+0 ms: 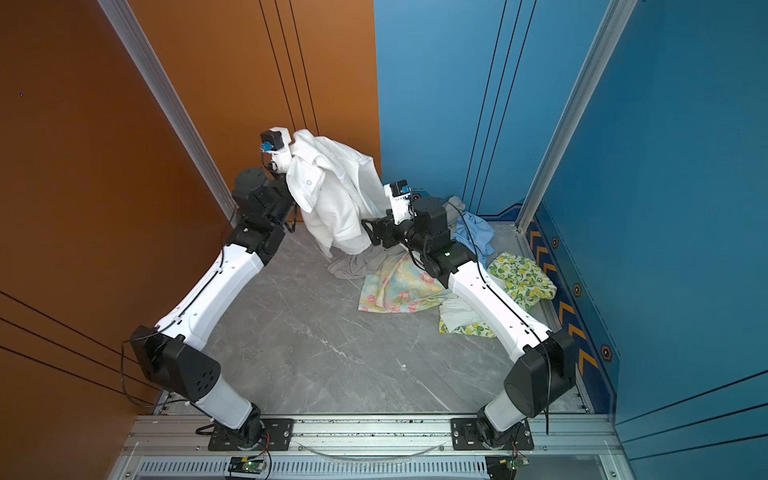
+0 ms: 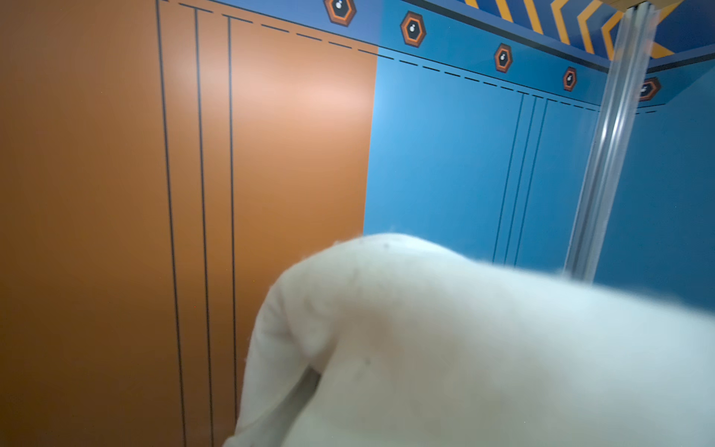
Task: Pick out a specific cloth from the pile
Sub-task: 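Carry the white shirt with the left gripper toward the table corner nearest it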
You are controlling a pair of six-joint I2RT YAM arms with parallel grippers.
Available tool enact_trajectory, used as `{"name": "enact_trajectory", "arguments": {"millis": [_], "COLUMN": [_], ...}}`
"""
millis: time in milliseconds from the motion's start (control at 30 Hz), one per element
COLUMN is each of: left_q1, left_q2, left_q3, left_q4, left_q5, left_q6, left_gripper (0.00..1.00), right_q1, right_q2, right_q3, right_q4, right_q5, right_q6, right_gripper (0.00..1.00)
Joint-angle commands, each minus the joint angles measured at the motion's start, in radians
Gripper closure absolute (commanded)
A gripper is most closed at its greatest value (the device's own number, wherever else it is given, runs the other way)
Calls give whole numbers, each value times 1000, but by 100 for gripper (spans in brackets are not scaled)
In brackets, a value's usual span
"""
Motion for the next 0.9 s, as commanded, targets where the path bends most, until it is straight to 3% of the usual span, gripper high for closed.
{"name": "enact_trajectory", "arguments": {"millis": [0,567,867], "left_q1": [54,303,428], "left_q2": [-55,-274,-410], "left_q3": [48,31,-60], "left_q4": [-119,-392,-516], "left_q5": [-69,-144,-209], "left_q6": [21,-1,-19], "left_gripper": [100,100,100], "right_q1": [-9,10,51], "right_q2": [-24,16,86], "right_q3": [-32,-72,-32], "right_q4": [-20,12,29], "right_q5": [28,19,-7], "right_q6": [-42,-32,-15], "right_gripper": [15,15,15]}}
